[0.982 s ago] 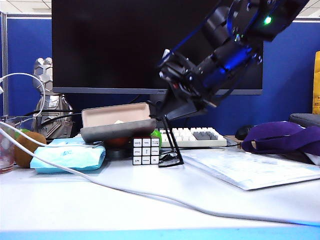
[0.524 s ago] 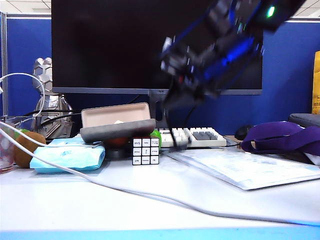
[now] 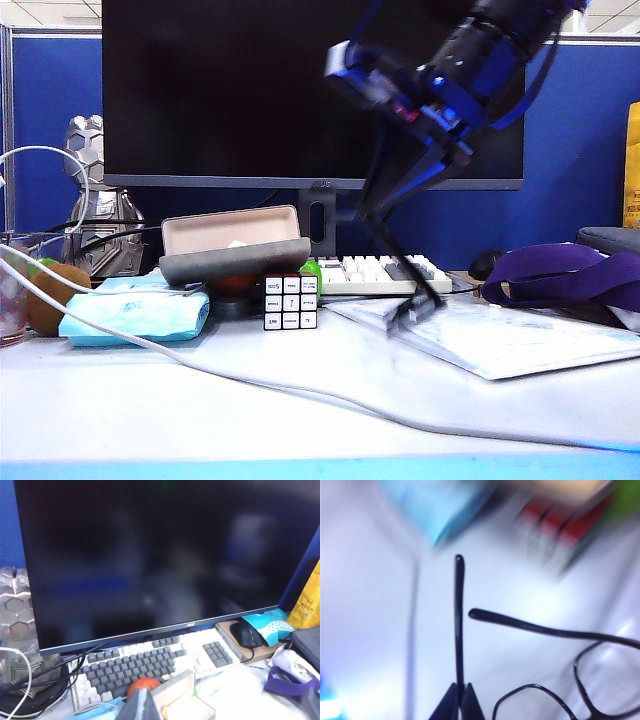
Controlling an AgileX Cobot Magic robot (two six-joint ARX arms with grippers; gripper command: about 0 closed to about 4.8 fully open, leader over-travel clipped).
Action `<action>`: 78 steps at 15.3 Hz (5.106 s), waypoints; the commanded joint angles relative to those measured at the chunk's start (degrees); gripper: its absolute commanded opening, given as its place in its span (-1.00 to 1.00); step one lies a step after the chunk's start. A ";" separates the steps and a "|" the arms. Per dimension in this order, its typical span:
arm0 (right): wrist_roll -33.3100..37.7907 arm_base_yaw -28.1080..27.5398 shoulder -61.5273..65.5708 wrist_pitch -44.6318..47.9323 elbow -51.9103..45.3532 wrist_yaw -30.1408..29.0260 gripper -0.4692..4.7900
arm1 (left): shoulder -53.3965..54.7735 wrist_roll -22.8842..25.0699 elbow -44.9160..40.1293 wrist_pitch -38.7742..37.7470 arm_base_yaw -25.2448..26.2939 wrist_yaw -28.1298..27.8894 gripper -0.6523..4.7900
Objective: Pick up the glasses, fold the temples of the glasses, place the glasses into the glasses case, and finally close the glasses case.
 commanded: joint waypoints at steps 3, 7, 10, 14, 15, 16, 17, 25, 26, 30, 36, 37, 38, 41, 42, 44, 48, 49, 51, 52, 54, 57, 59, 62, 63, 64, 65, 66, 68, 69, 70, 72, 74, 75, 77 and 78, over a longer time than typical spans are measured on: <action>-0.68 11.19 3.61 -0.90 0.20 9.33 -0.84 | -0.13 -0.37 0.37 0.77 -1.16 0.42 -0.78; -0.22 15.61 5.95 0.81 0.92 10.88 -0.01 | -0.11 -0.31 0.37 0.55 -2.67 0.61 -0.78; 0.96 15.54 5.92 -0.85 6.19 11.30 -0.01 | -0.11 -0.31 0.37 0.28 -2.95 0.63 -0.78; 27.69 11.98 5.92 -15.30 20.41 22.67 -0.07 | -0.13 -0.31 0.37 0.28 -2.97 0.66 -0.78; 34.67 9.81 5.92 -17.31 21.90 22.38 -0.18 | -0.20 -0.31 0.37 0.28 -2.97 0.68 -0.78; 39.80 6.60 5.92 -19.08 22.53 18.84 -0.29 | -0.24 -0.31 0.37 0.28 -2.97 0.68 -0.78; 41.66 3.52 6.01 -20.70 22.49 13.68 -0.31 | -0.26 -0.31 0.37 0.28 -2.97 1.18 -0.78; 42.01 1.75 13.81 -26.75 21.40 5.97 -0.31 | -0.24 -0.28 0.37 0.31 -3.23 1.46 -0.78; 41.77 1.81 15.89 -29.38 21.40 6.36 -0.31 | -0.24 -0.28 0.37 0.31 -3.23 1.44 -0.78; 39.06 1.75 18.97 -34.36 21.22 6.58 -0.31 | -0.22 -0.28 0.35 0.28 -3.23 1.46 -0.78; 38.82 1.75 18.97 -28.61 21.22 11.78 -0.31 | -0.11 -0.28 0.35 0.28 -3.23 1.46 -0.78; 38.82 1.75 18.97 -28.00 21.22 11.78 -0.31 | -0.11 -0.28 0.35 0.28 -3.23 1.46 -0.78; 38.82 1.75 19.28 -27.78 21.22 12.00 -0.31 | -0.09 -0.26 0.35 0.28 -3.23 1.46 -0.78; 38.80 1.77 20.81 -29.18 21.22 11.98 -0.31 | -0.09 -0.26 0.35 0.22 -3.23 1.44 -0.78; 38.80 1.79 21.97 -29.38 21.20 12.00 -0.31 | -0.09 -0.24 0.35 -0.20 -3.23 1.44 -0.78; 38.77 1.79 23.04 -28.87 21.20 12.20 -0.31 | -0.11 -0.24 0.35 -0.50 -3.23 1.44 -0.78; 38.80 1.79 24.68 -27.78 21.20 12.39 -0.31 | -0.07 -0.07 0.35 -0.61 -3.23 1.40 -0.78; 38.80 1.79 24.68 -27.54 21.22 12.41 -0.31 | 0.07 -0.07 0.35 -0.59 -3.23 1.40 -0.78; 38.80 1.79 24.68 -26.86 21.22 12.41 -0.46 | 0.17 -0.07 0.35 -0.61 -3.23 1.40 -0.78; 38.80 1.79 24.68 -26.82 21.22 12.39 -0.46 | 0.17 -0.07 0.35 -0.63 -3.23 1.40 -0.78; 38.80 1.79 24.68 -26.47 21.22 12.39 -0.46 | 0.17 -0.07 0.35 -0.63 -3.23 1.29 -0.78; 38.80 1.79 24.68 -26.27 21.22 12.39 -0.80 | 0.17 -0.07 0.35 -0.68 -3.23 1.29 -0.78; 38.75 1.79 24.61 -25.86 21.29 12.20 -0.84 | 0.17 -0.07 0.35 -0.74 -3.23 1.29 -0.78; 38.23 1.79 24.39 -25.64 21.33 7.39 -0.84 | 0.17 -0.07 0.35 -1.05 -3.21 1.31 -0.78; 36.79 1.81 24.13 -24.70 21.35 2.69 -0.84 | 0.17 -0.07 0.35 -1.16 -3.21 1.33 -0.78; 36.81 1.81 23.87 -23.76 21.35 -0.94 -0.84 | 0.17 -0.07 0.35 -1.11 -3.23 1.46 -0.78; 36.83 1.81 23.50 -22.34 21.42 -4.94 -0.84 | 0.17 -0.07 0.35 -1.11 -3.23 1.46 -0.78; 36.81 1.79 23.04 -20.68 21.68 -9.03 -0.84 | 0.15 -0.07 0.35 -1.11 -3.23 1.60 -0.78; 35.04 1.81 21.92 -15.91 21.68 -18.01 -0.84 | 0.17 -0.07 0.35 -1.16 -3.23 2.34 -0.78; 34.27 1.86 21.31 -13.62 21.68 -22.49 -0.84 | 0.17 0.09 0.35 -1.05 -3.23 4.11 -0.78; 34.14 1.92 19.91 -9.79 21.68 -29.66 -0.84 | 0.17 0.37 0.35 -0.28 -3.21 8.44 -0.78; 34.07 2.19 18.10 -5.79 21.68 -34.07 -0.84 | 0.20 1.70 0.35 0.31 -3.21 13.00 -0.78; 34.32 2.75 15.21 -0.66 21.68 -38.77 -0.84 | 0.20 1.64 0.35 2.14 -3.21 18.78 -0.78; 34.32 3.02 13.75 0.90 21.68 -40.24 -0.84 | 0.22 1.64 0.35 3.34 -3.21 20.04 -0.78; 34.34 5.05 10.45 5.84 21.68 -43.12 -0.84 | 0.50 0.98 0.35 6.01 -3.21 23.54 -0.78; 34.88 5.99 9.51 7.54 21.68 -43.93 -0.84 | 0.72 1.01 0.35 6.80 -3.23 24.81 -0.78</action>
